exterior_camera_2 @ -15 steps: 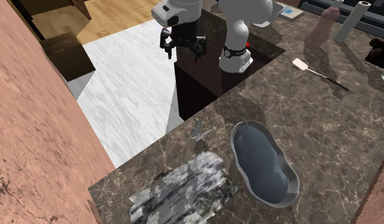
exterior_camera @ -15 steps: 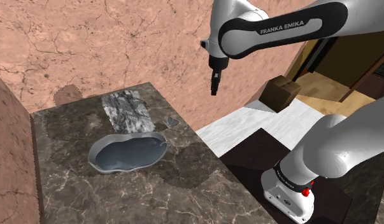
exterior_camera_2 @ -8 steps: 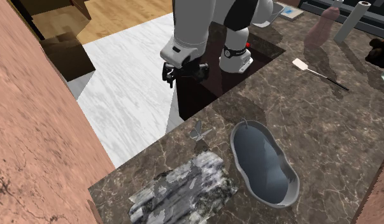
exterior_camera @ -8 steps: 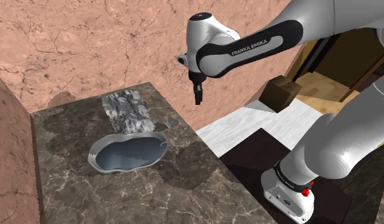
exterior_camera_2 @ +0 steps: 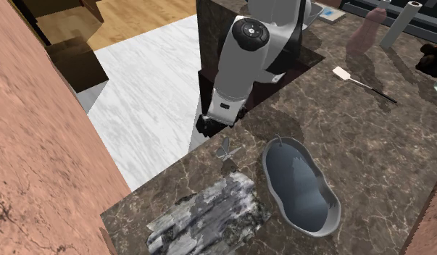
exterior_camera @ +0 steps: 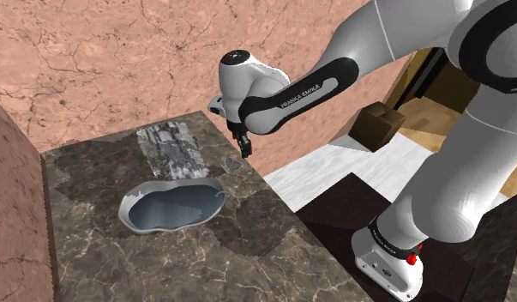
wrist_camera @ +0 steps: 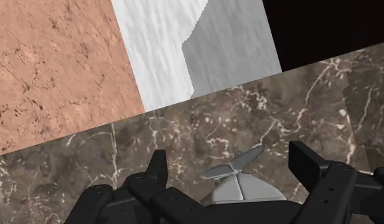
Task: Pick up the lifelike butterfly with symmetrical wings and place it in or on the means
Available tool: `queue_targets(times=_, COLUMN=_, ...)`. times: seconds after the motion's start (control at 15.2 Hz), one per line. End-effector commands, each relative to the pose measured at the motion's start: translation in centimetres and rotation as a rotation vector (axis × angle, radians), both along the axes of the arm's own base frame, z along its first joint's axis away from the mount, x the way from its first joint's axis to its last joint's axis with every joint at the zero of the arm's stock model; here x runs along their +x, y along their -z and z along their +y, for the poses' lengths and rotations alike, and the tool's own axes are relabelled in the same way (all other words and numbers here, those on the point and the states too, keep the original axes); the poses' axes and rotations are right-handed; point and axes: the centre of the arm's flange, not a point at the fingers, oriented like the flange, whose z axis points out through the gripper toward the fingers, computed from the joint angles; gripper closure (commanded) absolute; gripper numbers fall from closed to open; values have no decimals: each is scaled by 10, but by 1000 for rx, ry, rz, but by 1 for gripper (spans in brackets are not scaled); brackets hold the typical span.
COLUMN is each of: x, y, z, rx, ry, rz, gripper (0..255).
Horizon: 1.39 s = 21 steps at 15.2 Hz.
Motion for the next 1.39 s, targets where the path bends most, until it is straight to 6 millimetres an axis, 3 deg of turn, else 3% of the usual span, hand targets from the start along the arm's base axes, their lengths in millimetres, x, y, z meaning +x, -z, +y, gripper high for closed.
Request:
queue_targets(times=0.0, x=-1, y=17, z=21, rx=-7, ry=-86, rz=0, gripper=0)
queue_targets(times=0.2, x=-3, y=42, z=47, rx=-17, ry=-201, rz=0, gripper=0)
queue_targets(times=0.66, x=2, y=78, z=41, rx=-17, ry=-201, rz=0, gripper=0)
queue_targets(times=1.19, x=2, y=81, z=40, rx=-17, ry=-201, rz=0, gripper=0)
queue_targets(times=1.25, x=2, y=81, z=40, rx=-17, ry=-201, rz=0, gripper=255)
queue_targets(times=1.32, x=2, y=81, z=40, rx=-17, ry=-201, rz=0, gripper=255)
